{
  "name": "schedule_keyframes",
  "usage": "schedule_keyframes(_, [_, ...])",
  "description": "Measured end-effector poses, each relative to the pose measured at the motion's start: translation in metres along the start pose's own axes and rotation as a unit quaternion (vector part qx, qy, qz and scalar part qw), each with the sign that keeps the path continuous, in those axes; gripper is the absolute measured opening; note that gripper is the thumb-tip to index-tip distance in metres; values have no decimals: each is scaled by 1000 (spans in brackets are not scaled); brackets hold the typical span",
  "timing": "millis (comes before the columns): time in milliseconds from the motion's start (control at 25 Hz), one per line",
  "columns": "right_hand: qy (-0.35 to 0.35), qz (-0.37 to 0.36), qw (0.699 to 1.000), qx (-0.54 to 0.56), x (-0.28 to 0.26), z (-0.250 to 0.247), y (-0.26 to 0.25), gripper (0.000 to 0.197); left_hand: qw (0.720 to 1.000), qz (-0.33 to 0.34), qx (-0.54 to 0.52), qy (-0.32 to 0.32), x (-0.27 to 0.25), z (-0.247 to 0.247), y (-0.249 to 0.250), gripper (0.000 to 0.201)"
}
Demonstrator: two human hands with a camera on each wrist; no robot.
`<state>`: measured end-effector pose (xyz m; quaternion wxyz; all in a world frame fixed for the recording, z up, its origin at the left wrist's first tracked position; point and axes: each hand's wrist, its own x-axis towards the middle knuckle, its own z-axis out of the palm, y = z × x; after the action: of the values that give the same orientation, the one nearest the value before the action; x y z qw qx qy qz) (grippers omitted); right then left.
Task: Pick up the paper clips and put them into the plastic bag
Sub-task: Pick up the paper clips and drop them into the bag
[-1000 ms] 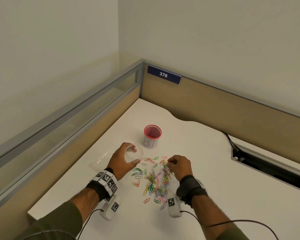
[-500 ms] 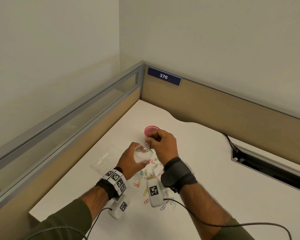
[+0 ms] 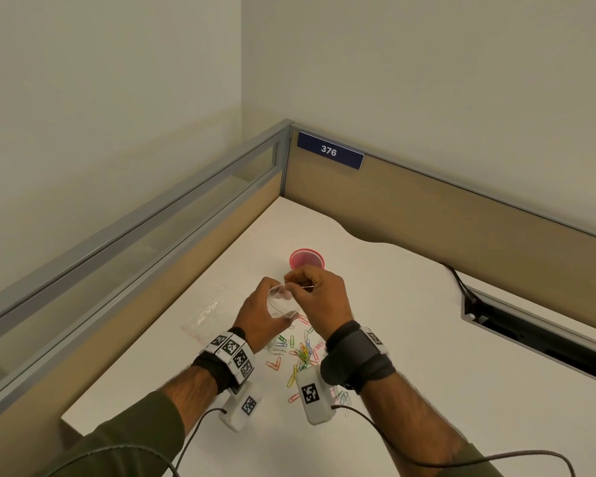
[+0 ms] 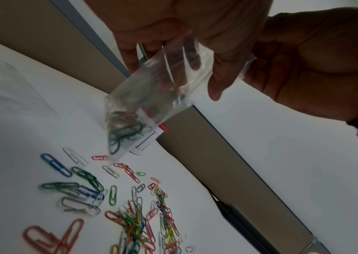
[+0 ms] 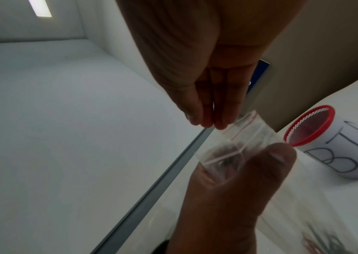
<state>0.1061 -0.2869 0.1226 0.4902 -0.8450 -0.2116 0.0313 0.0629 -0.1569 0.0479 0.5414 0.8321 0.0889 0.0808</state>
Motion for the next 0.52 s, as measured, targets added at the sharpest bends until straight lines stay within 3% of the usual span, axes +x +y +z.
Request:
schedule_keyframes(120, [46, 2, 999, -18, 4, -19, 25, 11, 1000, 12, -4, 8, -6, -8, 0, 45])
schedule_keyframes(200, [42, 56, 994, -87, 10, -32, 66, 13, 1000, 11, -7, 16, -11, -18, -1, 45])
schedule_keyframes(360, [-91, 189, 924, -319, 16, -40, 146, 30, 999, 6, -5, 33, -23, -37, -7, 46])
schedule_keyframes(520, [-227, 196, 886, -353, 24, -24, 168, 62, 999, -4, -1, 47, -29, -50, -15, 47])
